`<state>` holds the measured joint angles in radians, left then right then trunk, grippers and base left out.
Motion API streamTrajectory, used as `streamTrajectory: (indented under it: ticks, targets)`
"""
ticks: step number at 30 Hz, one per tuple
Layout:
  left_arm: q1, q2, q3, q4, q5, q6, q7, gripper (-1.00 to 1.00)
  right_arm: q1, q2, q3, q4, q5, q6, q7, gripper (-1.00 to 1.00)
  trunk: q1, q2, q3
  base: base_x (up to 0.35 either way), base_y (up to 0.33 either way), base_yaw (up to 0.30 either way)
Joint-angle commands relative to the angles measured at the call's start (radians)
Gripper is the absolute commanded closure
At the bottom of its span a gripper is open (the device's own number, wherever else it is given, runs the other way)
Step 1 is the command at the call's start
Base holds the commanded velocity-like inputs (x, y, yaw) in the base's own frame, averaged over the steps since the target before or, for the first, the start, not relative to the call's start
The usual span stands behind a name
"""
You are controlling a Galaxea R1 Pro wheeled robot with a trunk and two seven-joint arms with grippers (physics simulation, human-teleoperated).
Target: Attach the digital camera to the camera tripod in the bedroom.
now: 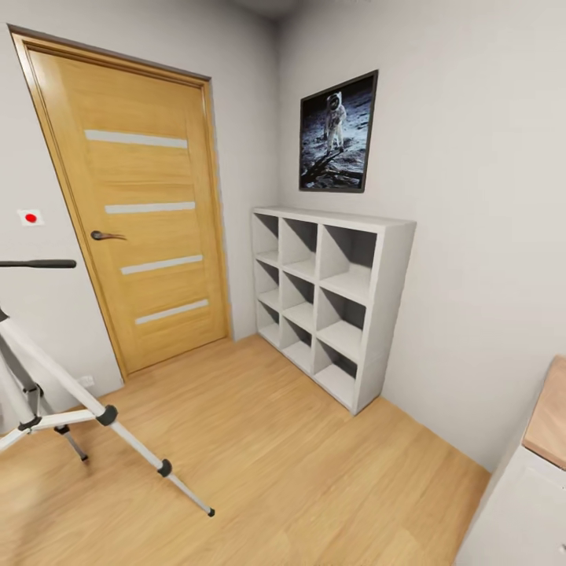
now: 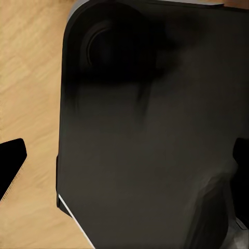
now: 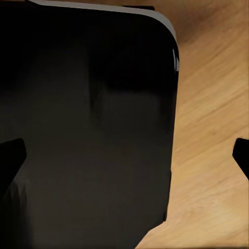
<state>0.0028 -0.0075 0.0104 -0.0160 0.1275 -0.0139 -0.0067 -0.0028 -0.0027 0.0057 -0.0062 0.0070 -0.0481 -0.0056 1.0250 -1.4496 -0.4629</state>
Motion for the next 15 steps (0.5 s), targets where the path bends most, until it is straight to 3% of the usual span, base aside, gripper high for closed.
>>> streamTrajectory:
  ticks: [1, 15]
  targets:
    - [0.000, 0.000, 0.000, -0.001, 0.009, -0.001, -0.001, -1.00, 0.000, 0.000, 0.000, 0.000, 0.001, -0.003, -0.001, -1.00, 0.000, 0.000, -0.001, 0.000, 0.000, -0.244]
    - [0.000, 0.000, 0.000, -0.001, 0.009, -0.001, 0.000, -1.00, 0.000, 0.001, 0.001, 0.000, 0.001, -0.003, -0.001, -1.00, 0.000, 0.000, -0.001, 0.000, 0.000, -0.244]
